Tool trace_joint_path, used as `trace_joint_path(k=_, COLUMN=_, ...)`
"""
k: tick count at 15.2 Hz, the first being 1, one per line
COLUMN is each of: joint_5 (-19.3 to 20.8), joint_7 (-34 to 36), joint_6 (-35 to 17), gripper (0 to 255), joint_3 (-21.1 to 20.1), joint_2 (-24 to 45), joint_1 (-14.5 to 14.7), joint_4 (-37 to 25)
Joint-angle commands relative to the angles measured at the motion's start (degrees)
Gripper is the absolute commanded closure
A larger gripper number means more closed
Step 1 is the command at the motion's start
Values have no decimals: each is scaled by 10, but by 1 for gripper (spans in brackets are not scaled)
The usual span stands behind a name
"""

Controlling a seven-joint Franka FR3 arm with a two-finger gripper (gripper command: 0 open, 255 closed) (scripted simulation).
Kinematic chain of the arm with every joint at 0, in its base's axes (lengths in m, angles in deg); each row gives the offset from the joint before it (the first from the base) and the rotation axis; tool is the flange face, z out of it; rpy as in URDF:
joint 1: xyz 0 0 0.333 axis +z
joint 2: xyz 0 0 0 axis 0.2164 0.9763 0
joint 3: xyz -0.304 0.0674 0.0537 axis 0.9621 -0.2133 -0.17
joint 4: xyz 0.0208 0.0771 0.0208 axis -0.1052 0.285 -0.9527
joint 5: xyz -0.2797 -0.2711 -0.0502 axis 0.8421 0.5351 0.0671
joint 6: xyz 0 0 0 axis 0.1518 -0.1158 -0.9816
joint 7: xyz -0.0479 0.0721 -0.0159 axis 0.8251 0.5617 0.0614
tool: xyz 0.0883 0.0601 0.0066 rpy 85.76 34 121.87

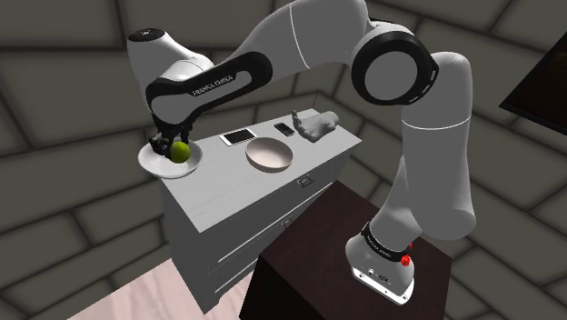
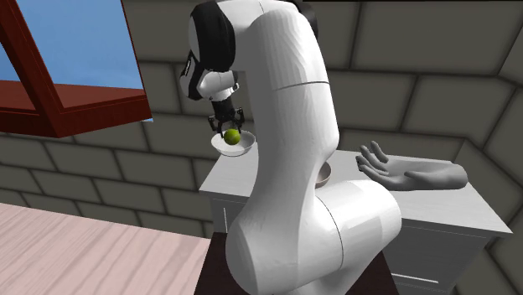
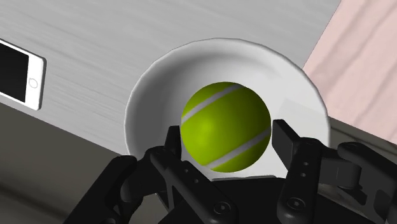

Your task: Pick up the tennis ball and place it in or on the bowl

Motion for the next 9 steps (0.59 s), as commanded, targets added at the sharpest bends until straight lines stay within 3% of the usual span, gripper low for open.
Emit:
trace_joint_path(k=1, joint_5=-1, joint_7=-2, joint_6=10, gripper=255, joint_3=0, joint_2=-7, joint_1=0, joint_4=-3)
trace_joint_path(k=9, joint_5=-5, joint_7=-11, joint_6=58, gripper=255, joint_3=-1, joint_2=-34, joint_1=0, joint_4=-25)
